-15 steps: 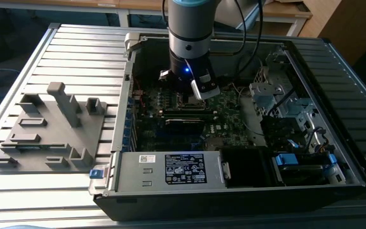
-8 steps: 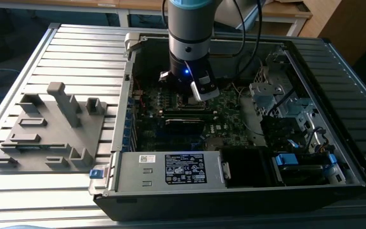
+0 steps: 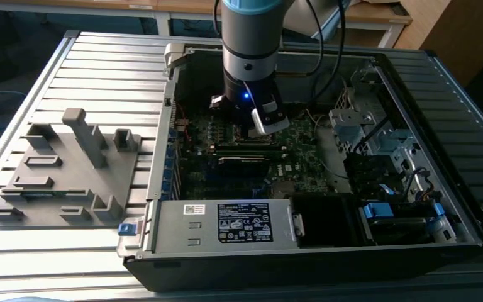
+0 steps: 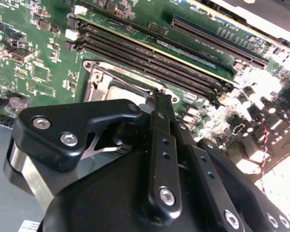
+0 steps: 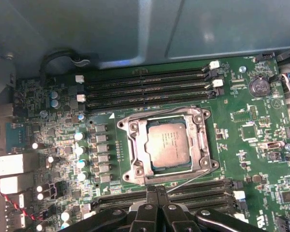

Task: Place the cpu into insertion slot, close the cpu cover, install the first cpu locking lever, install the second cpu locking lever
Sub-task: 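Install the second cpu locking lever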

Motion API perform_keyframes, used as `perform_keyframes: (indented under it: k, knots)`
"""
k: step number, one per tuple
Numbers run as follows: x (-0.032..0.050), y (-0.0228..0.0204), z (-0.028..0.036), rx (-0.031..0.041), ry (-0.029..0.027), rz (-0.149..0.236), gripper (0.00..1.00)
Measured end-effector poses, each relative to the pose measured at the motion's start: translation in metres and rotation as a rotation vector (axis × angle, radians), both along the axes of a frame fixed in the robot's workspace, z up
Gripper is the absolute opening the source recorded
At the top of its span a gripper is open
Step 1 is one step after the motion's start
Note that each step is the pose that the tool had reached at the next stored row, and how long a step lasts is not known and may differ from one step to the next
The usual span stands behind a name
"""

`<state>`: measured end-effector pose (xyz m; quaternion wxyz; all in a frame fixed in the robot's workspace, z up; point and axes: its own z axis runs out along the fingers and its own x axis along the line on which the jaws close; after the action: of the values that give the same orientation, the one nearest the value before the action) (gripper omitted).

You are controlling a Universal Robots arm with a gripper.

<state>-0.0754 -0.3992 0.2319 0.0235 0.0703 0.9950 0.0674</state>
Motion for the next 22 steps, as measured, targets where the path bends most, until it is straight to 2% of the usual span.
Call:
perform_keyframes:
  k: [8,18,22]
  knots:
    - [-0.0001,0.0000,-0.0021,0.0002,-0.0002,0.000,0.10]
    - [-0.0073,0.0000,-0.0125,0.0001,-0.0001,0.000,0.10]
    - [-0.0082,-0.0011,-0.0147,0.0005,-0.0001,0.000,0.10]
